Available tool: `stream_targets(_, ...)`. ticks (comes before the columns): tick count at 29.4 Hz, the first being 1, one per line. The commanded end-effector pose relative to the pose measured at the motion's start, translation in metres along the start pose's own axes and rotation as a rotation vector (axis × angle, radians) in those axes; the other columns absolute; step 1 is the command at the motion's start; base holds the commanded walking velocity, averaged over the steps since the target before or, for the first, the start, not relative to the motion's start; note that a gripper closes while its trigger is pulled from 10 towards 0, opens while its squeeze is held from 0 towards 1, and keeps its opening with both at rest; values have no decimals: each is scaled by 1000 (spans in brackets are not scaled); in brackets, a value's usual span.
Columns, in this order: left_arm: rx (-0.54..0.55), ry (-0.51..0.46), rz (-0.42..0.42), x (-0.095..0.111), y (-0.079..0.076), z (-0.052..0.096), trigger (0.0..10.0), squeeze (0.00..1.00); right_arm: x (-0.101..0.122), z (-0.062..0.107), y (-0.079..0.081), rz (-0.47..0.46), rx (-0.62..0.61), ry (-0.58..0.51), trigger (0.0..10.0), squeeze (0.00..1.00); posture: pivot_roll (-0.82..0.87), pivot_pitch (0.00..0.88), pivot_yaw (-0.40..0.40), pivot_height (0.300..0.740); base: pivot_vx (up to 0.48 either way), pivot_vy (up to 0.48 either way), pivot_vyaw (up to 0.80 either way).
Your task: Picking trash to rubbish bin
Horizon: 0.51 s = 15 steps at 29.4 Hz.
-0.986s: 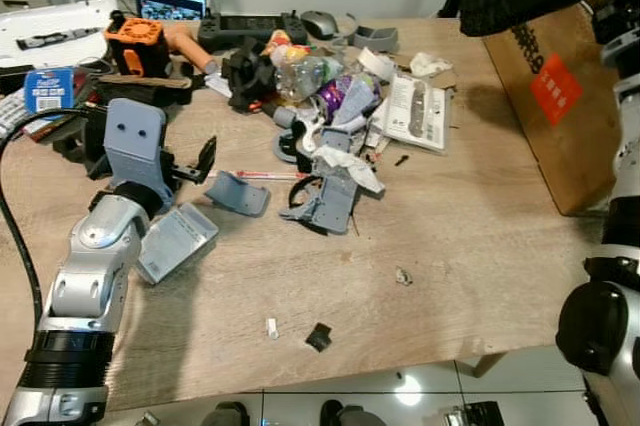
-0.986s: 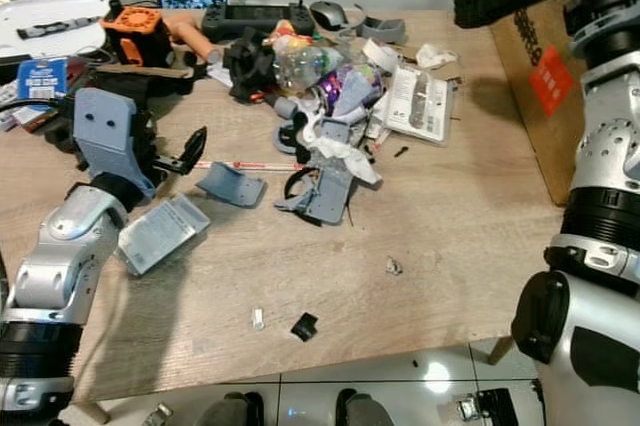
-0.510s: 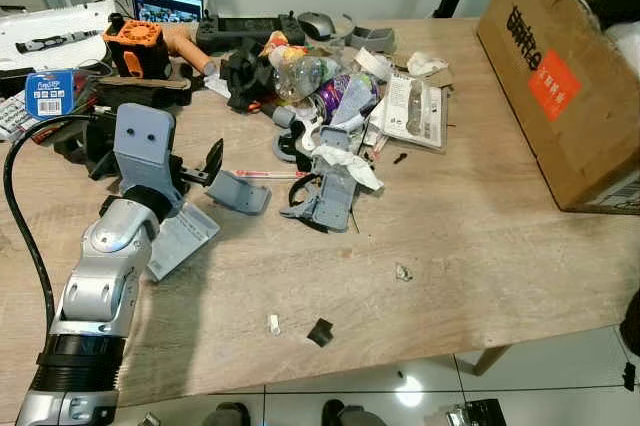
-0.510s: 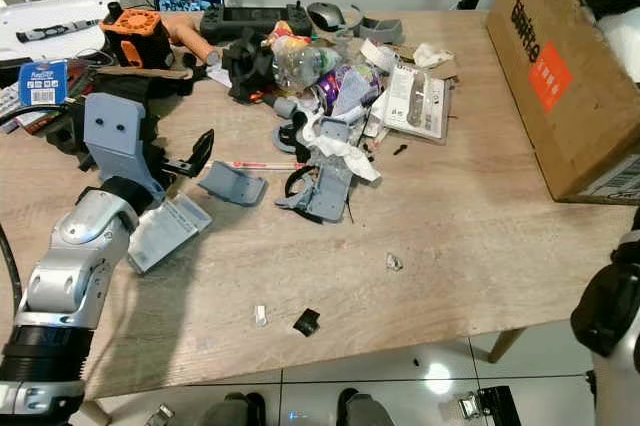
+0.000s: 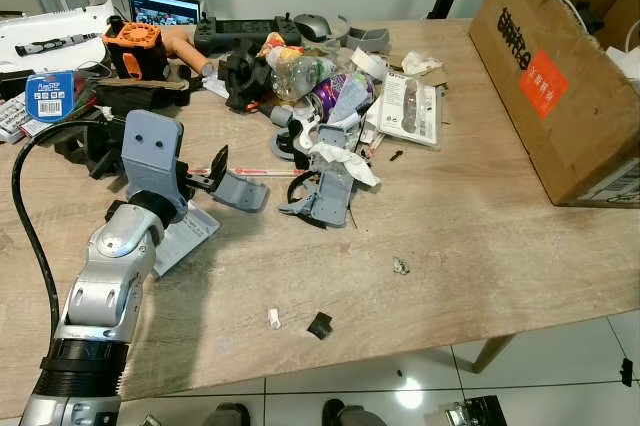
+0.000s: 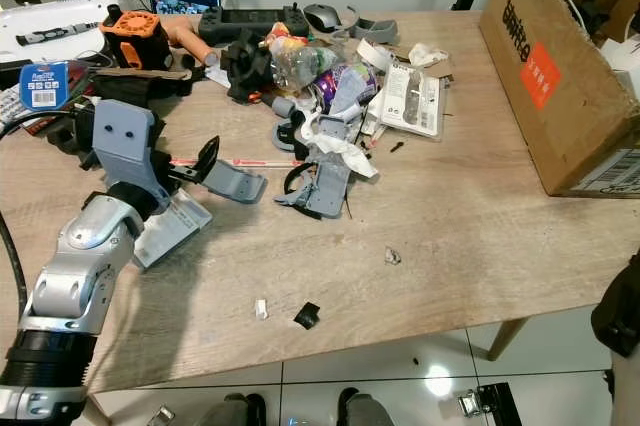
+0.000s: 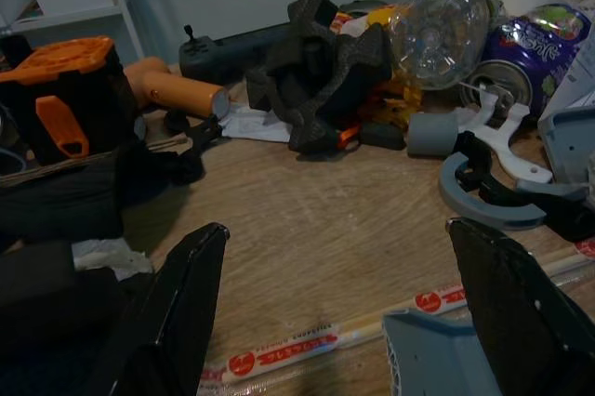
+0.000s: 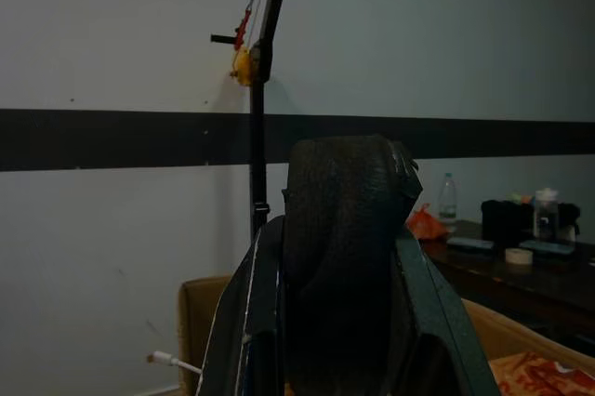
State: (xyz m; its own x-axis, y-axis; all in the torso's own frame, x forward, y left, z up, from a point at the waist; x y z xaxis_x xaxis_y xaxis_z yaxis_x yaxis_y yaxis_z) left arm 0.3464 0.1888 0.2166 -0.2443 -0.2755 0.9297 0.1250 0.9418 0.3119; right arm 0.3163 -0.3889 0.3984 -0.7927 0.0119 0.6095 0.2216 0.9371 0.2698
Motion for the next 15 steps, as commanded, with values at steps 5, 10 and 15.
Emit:
stream_targets(5, -21, 4, -1, -2, -5, 1, 10000, 0, 21, 0, -28, 58, -113, -73, 10000, 0, 19, 220, -39, 740, 0, 0, 0)
stream_targets(10, -29, 7, -2, -3, -7, 2, 10000, 0, 23, 3, -40, 50, -183, -87, 10000, 1000, 21, 214, -36, 740, 0, 0, 0)
stream_targets(15, -40, 9, -5, -3, -8, 2, 10000, 0, 26, 6, -50, 48, -244, -107, 10000, 1000, 23, 212, -33, 740, 0, 0, 0)
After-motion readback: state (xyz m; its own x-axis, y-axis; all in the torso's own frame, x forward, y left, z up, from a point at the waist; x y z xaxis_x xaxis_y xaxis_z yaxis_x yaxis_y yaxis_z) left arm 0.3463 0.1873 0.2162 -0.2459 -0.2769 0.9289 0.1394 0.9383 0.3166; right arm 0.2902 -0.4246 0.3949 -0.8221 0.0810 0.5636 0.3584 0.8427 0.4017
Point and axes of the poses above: a point about 5 cm out from each wrist's last joint towards the gripper, its own z axis pointing back from the gripper into the wrist, its own x axis along the axis of the wrist's last joint, y = z × x, the point moved 2 cm from there along -z, pointing out of the wrist towards the gripper, and after that the axes turned 8 degrees about -z, right-handed, at the moved point
